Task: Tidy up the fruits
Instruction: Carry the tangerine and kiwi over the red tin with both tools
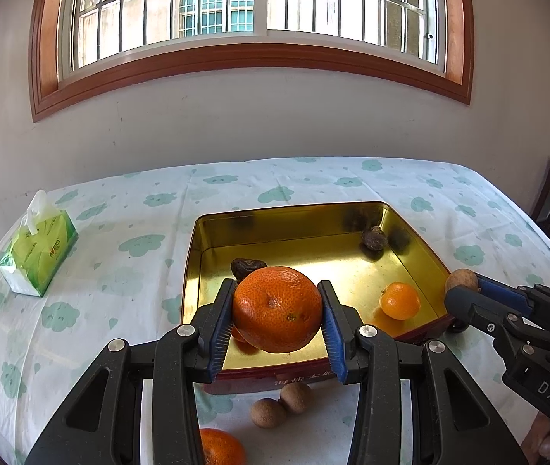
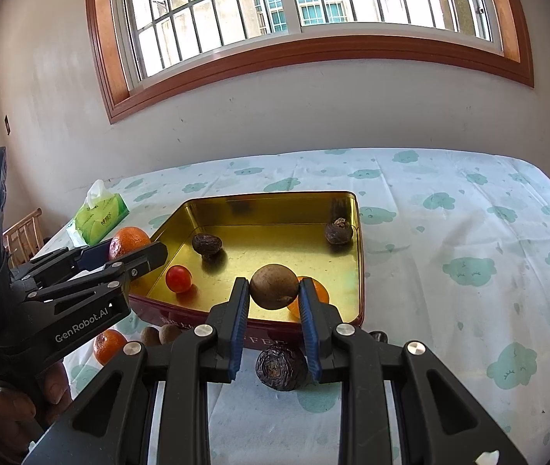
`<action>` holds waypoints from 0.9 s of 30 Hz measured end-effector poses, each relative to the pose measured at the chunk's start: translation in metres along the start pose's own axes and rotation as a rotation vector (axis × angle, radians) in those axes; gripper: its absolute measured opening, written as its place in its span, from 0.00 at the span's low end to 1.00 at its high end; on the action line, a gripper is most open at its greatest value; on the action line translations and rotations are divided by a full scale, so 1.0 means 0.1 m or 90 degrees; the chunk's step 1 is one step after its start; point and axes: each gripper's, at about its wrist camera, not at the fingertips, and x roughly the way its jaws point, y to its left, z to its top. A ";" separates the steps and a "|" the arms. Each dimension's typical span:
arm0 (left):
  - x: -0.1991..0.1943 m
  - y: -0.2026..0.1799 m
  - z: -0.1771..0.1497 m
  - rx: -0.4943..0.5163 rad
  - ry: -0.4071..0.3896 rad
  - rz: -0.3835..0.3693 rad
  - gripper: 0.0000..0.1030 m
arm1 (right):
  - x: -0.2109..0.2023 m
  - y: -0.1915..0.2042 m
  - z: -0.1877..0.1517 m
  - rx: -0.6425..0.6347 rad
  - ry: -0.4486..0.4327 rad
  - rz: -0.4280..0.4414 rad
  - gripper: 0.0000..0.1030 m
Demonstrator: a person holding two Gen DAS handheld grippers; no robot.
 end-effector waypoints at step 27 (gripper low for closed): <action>0.23 0.05 0.08 0.004 0.004 0.003 0.41 | 0.23 -0.05 0.08 0.005 0.005 -0.001 0.23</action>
